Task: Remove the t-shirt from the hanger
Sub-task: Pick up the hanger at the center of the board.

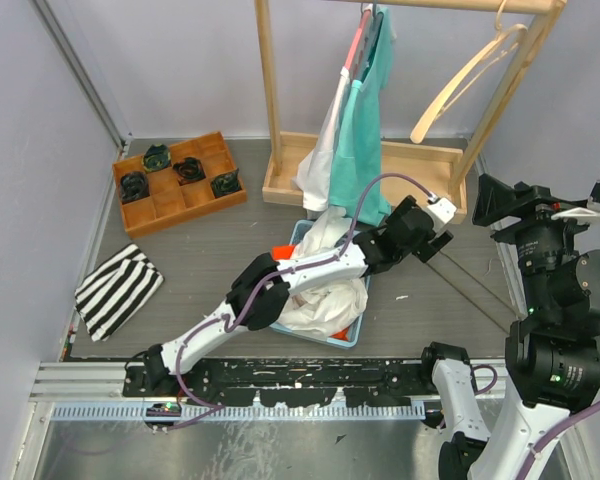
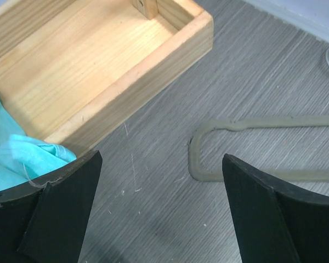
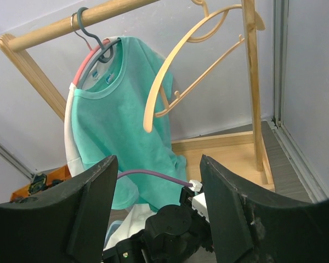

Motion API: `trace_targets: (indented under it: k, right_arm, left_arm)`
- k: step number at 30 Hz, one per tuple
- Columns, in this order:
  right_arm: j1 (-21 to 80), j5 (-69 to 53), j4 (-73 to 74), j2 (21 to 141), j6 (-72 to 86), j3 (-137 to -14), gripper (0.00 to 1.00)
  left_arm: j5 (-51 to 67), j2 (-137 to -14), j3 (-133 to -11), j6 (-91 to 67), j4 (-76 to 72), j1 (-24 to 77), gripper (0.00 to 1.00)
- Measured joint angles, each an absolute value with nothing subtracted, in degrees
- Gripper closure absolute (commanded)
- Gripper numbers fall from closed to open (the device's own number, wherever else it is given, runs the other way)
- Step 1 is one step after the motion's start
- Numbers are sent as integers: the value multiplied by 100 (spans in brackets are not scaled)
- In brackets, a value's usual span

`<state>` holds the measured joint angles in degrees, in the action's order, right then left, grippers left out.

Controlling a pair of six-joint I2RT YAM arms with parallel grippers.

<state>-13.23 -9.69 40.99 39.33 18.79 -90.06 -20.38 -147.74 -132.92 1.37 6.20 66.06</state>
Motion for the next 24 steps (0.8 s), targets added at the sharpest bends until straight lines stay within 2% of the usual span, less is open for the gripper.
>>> trace_targets:
  k: [11,19,24]
  right_arm:
    - [-1323,-873,4324,4056,1850,-8691,33]
    - [-1323,-480,4589,4401,1782,-7942,32]
    - [-1323,-187,4584,4469,1706,-7592,33]
  left_arm:
    - [-2005,-14785,-12715,89,764,6611,2]
    - [-1944,-13799,-11378,-30,762,6611,2]
    - [-1865,-13043,-11008,-121,746,6613,2]
